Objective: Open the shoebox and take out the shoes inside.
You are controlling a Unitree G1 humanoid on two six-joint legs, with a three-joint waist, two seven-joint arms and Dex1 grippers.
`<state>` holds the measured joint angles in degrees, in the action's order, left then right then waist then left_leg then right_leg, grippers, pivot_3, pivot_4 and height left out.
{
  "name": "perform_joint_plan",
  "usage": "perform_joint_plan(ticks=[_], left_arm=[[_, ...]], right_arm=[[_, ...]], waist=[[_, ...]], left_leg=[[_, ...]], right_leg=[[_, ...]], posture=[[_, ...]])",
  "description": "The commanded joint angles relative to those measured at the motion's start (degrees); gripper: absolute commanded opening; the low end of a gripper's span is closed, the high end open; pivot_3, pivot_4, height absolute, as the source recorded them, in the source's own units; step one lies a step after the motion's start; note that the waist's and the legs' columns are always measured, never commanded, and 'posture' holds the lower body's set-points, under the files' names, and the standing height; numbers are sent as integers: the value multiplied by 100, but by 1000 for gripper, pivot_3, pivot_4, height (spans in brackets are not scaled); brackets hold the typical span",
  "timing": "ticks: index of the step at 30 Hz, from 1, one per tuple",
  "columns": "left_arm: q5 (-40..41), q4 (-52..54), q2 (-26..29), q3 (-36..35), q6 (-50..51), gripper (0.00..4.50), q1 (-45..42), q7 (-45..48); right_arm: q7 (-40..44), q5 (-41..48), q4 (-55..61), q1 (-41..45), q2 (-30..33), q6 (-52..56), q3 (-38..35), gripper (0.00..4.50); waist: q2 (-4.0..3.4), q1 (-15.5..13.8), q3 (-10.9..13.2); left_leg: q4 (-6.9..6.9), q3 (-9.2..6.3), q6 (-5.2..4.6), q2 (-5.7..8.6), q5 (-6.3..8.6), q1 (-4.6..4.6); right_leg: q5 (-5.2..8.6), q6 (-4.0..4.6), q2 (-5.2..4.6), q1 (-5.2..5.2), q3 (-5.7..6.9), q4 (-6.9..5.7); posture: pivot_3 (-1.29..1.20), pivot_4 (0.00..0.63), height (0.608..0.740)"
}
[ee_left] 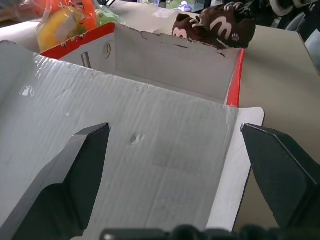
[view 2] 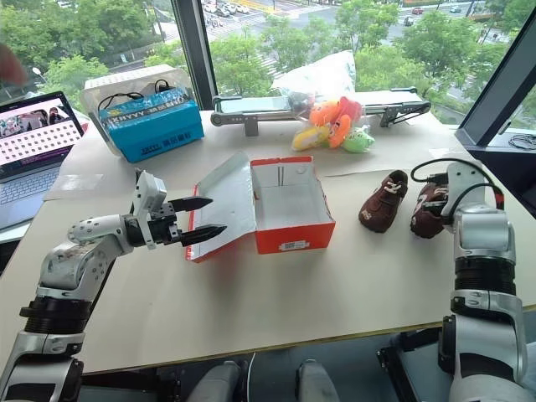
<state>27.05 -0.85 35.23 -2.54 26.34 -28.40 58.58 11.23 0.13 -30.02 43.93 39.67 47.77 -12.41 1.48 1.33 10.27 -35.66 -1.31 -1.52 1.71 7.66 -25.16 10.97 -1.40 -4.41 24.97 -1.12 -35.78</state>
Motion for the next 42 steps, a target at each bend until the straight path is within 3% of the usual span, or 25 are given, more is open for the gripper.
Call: perform_joint_plan(ticks=[1, 12, 16, 23, 24, 42], left_arm=[[12, 146, 30, -65, -98, 4500, -58, 11], [46, 253, 46, -94, -42, 4500, 10, -48], [53, 266, 47, -93, -33, 4500, 10, -57], [49, 259, 56, -89, -27, 4500, -1, -54], [51, 262, 56, -89, -26, 4500, -1, -53], [23, 105, -17, 7, -55, 4500, -128, 39]], right_arm=[[16, 236, -230, 322, -24, -340, -316, 754], [18, 416, -1018, 745, -91, -622, -278, 754], [24, 491, -933, 688, -161, -580, -315, 1823], [-33, 530, -490, 582, -163, -275, -280, 4235], [-36, 546, -325, 559, -159, -160, -283, 4384], [-33, 781, 3878, -503, -96, 2419, -678, 4384]], waist=[[0, 1, 0], [0, 29, 0], [0, 27, 0], [0, 74, 0], [0, 82, 0], [0, 35, 0]], left_leg=[[-3, 0, -1, 0, 1, 0], [-19, -1, -2, -4, 1, 1], [-19, -1, -2, -3, 1, 1], [-21, -1, -2, -5, 1, 1], [-22, -1, -2, -5, 1, 1], [-25, -3, -2, -7, 2, 1]], right_leg=[[0, 0, 0, -1, 0, 0], [-2, -5, 3, -11, 1, 0], [-2, -5, 1, -11, 0, 0], [-3, -6, 3, -14, 1, -2], [-3, -7, 3, -14, 1, -2], [-2, -9, 1, -13, 1, -4]], posture=[[0, 150, 740], [0, 150, 740], [0, 150, 740], [0, 150, 740], [0, 150, 740], [0, 150, 740]])
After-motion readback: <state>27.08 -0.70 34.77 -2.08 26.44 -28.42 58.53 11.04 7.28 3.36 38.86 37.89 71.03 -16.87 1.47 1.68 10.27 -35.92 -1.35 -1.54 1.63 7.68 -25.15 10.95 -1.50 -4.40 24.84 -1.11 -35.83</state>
